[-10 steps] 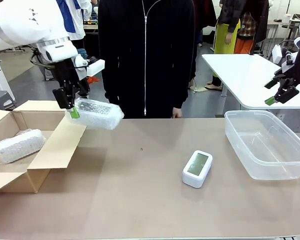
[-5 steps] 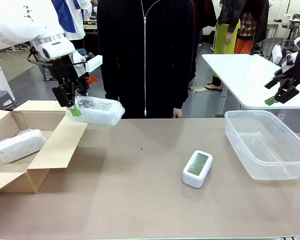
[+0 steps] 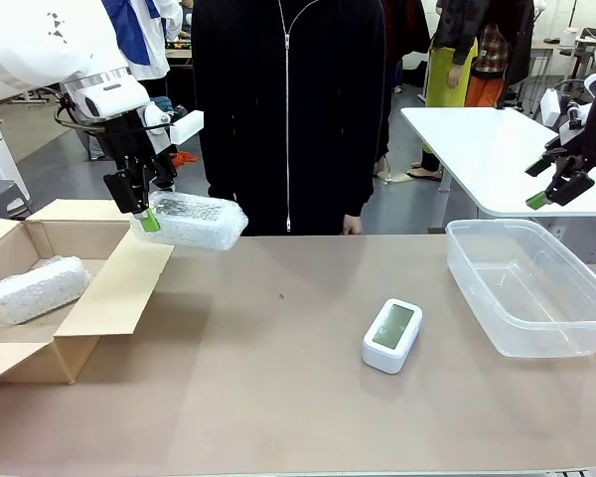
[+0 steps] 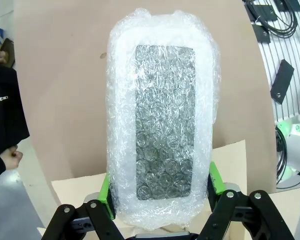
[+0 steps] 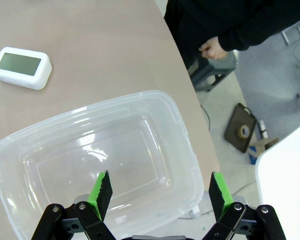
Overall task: Separate and place wrapped and unwrapped clocks.
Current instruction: If the picked Digital clock is wrapped, place it in the Package Box ; if not, place it in the Organizing box.
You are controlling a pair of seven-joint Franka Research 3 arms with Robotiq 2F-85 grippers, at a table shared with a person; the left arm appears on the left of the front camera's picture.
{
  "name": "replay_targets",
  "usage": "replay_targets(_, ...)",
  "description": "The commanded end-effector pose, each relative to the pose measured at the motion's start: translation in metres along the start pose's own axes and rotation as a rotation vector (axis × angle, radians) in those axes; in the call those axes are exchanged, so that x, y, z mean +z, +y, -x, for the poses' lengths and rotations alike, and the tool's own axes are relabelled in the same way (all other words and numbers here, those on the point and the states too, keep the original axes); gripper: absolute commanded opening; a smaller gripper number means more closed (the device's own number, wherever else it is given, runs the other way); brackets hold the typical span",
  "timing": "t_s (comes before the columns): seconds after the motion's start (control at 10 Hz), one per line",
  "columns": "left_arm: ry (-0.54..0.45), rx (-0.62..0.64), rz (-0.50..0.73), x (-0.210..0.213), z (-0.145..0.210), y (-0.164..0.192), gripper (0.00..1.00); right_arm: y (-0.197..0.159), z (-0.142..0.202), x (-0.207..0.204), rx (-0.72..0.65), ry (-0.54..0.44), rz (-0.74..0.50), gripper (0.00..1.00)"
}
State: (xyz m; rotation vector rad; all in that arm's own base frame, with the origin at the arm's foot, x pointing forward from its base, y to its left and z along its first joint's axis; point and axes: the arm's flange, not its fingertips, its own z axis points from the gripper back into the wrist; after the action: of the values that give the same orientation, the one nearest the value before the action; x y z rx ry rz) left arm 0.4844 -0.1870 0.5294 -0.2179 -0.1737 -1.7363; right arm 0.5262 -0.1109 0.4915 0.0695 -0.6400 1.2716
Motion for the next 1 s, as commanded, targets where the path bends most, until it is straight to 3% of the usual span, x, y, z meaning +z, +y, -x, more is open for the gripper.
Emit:
replay_targets(0.0,-0.001,-0.005,0.001,0.0031,-0.0003,-0.0007,0.25,0.0006,0.0006,-0.0004,0.004,0.0,-0.003,1.0)
replay_targets(0.7,-0.001,-0.005,0.001,0.0031,-0.0003,-0.0007,0.25,0.0006,0.0006,-0.0004,0.004,0.0,-0.003,1.0)
replay_targets(0.8,0.0,0.0,0.0,0.0,0.0,0.0,0.83,0.0006,0.0006,-0.0004,0.004,0.0,-0.003,1.0)
replay_targets(0.9,0.008,0.044,-0.005,-0.0011,-0.0024,0.0007,0.83,0.0006,0.0006,-0.0004,0.004,0.0,-0.003,1.0)
